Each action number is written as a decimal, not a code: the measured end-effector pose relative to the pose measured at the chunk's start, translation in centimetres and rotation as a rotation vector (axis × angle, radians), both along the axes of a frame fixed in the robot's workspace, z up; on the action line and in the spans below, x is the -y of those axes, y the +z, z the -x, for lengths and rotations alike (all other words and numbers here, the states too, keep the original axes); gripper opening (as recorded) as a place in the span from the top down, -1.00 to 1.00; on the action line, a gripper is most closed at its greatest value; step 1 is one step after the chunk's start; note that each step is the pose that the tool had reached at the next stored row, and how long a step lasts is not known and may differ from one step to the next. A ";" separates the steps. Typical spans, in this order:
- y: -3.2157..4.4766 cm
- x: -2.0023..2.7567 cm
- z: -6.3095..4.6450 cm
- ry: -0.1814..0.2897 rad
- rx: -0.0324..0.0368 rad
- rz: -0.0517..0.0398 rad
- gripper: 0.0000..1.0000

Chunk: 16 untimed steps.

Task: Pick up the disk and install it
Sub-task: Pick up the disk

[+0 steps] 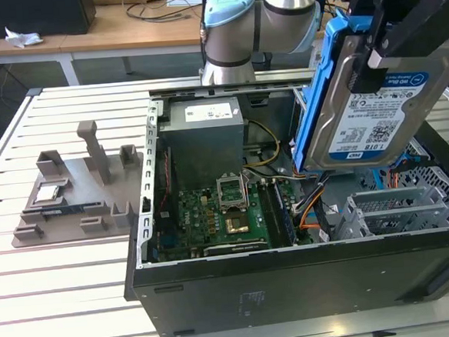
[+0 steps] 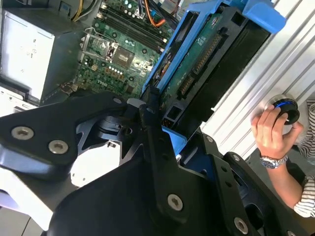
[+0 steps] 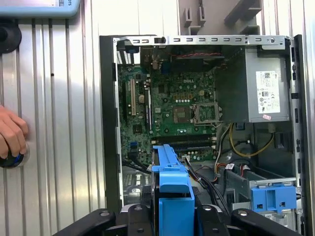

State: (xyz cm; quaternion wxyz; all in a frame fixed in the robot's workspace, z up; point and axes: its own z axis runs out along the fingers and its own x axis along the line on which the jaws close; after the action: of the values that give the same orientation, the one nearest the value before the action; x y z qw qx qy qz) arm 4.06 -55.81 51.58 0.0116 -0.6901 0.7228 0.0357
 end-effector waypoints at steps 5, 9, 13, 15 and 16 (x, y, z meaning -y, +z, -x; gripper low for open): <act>-0.27 0.94 0.0 0.000 0.0000 0.0000 0.26; -0.58 2.00 0.0 0.000 -0.0001 0.0000 0.26; -0.84 2.10 -0.4 0.005 -0.0001 -0.0013 0.26; -1.07 2.03 -0.9 0.011 -0.0001 -0.0002 0.26; -1.22 1.99 -1.2 0.013 -0.0001 0.0020 0.26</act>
State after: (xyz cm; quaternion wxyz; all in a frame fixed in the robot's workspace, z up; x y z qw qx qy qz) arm 5.23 -57.80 50.36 0.0106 -0.6948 0.7183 0.0351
